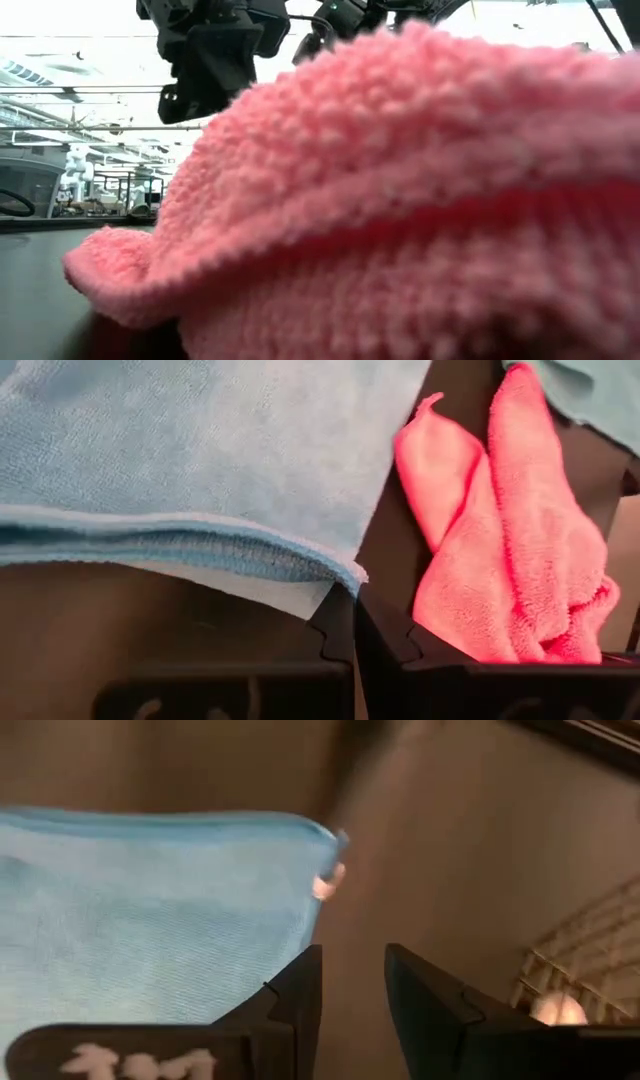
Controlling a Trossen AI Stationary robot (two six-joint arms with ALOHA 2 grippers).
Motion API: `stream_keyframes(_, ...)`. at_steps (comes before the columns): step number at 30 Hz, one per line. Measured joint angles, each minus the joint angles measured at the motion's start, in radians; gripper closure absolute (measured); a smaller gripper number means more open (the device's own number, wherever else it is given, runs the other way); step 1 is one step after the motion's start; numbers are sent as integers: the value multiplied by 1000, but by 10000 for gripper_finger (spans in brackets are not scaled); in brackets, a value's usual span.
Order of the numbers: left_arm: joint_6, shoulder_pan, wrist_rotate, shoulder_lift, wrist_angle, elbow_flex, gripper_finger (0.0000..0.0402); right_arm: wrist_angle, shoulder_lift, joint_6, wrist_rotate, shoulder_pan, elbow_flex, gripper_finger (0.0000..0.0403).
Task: Fold microfiber towels
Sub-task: Fold the top blue microfiber cloth
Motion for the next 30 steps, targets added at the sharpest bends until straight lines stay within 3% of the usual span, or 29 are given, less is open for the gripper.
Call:
stream_keyframes(11, 46, 10, 6, 0, 1, 0, 401, 76, 69, -20, -122, 8, 0, 298)
stream_keyframes(23, 0, 11, 6, 0, 5, 0, 401, 212, 148, -148, -122, 10, 51, 298)
stream_keyframes(30, -26, 15, 1, 0, 39, 0, 401, 227, 147, -100, -121, 10, 60, 298)
